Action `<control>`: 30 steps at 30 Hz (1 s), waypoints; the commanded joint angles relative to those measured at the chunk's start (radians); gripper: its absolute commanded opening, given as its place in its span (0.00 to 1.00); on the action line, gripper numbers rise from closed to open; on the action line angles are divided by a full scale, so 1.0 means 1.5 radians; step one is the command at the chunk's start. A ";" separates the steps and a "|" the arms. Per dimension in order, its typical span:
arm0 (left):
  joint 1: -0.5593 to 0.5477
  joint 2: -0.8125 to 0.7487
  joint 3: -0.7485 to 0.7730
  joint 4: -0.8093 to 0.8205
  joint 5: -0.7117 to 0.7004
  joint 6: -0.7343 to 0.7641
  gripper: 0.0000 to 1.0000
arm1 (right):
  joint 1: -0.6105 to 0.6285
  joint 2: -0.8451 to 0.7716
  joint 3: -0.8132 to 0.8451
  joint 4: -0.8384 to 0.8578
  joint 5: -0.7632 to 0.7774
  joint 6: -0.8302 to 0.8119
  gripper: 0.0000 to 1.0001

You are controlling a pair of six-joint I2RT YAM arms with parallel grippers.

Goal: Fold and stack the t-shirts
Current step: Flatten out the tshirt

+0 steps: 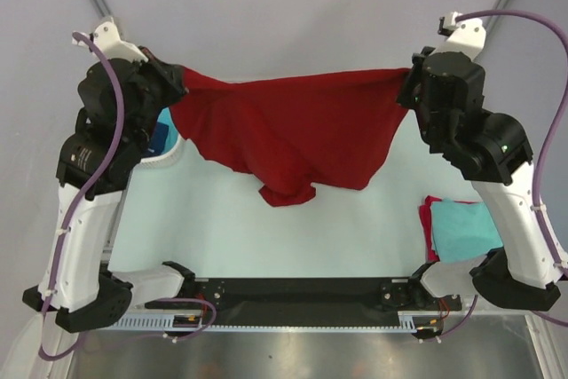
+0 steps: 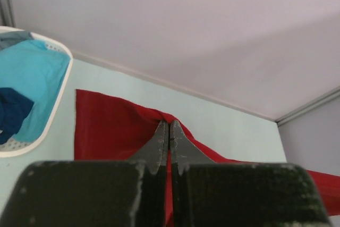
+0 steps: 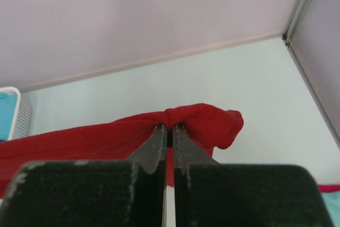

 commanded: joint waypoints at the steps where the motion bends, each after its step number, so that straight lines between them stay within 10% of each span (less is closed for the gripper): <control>1: -0.056 0.037 0.106 0.007 -0.001 0.027 0.00 | 0.018 0.021 0.103 0.044 0.047 -0.042 0.00; 8: -0.136 0.075 0.265 -0.062 -0.056 0.050 0.00 | 0.066 0.027 0.159 0.079 0.074 -0.078 0.00; 30: -0.194 -0.013 0.296 -0.070 -0.031 0.067 0.00 | 0.304 -0.109 0.043 0.223 0.325 -0.252 0.00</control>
